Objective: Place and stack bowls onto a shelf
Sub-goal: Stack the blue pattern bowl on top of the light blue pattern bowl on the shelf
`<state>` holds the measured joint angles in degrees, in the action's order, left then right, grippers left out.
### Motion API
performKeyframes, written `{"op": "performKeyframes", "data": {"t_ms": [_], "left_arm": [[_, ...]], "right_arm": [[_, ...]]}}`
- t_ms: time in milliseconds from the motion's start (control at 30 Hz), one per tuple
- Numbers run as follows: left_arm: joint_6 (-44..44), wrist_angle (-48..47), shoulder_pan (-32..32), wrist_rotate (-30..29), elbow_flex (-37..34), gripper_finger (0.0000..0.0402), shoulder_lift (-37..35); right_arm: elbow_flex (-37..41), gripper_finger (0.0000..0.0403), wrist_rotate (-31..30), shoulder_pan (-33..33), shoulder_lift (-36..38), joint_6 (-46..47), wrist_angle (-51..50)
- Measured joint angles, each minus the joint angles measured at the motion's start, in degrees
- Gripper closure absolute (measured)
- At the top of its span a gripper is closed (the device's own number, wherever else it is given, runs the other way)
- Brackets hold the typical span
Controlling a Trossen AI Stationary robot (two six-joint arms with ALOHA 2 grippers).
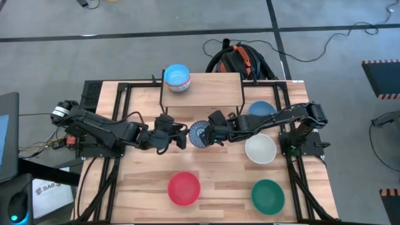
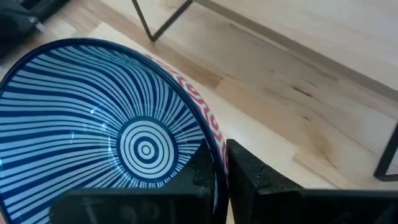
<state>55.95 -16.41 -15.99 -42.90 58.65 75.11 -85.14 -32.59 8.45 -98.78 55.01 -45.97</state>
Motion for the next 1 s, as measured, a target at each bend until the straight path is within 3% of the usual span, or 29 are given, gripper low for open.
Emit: {"op": "performKeyframes", "data": {"t_ms": [500,700,1000], "left_arm": [[-5.9,1.3,5.1,10.6,-0.1,0.0221,1.5],[-4.0,1.4,5.8,10.2,0.0,0.0226,3.5],[0.2,2.0,7.0,9.1,0.0,0.0307,3.4]], "right_arm": [[-2.9,0.0361,3.0,-0.1,0.0,-0.9,-1.0],[-6.5,0.0360,4.1,-1.3,0.0,-3.3,-2.0],[-7.3,0.0355,4.5,-2.1,-0.1,-4.1,-3.4]]}}
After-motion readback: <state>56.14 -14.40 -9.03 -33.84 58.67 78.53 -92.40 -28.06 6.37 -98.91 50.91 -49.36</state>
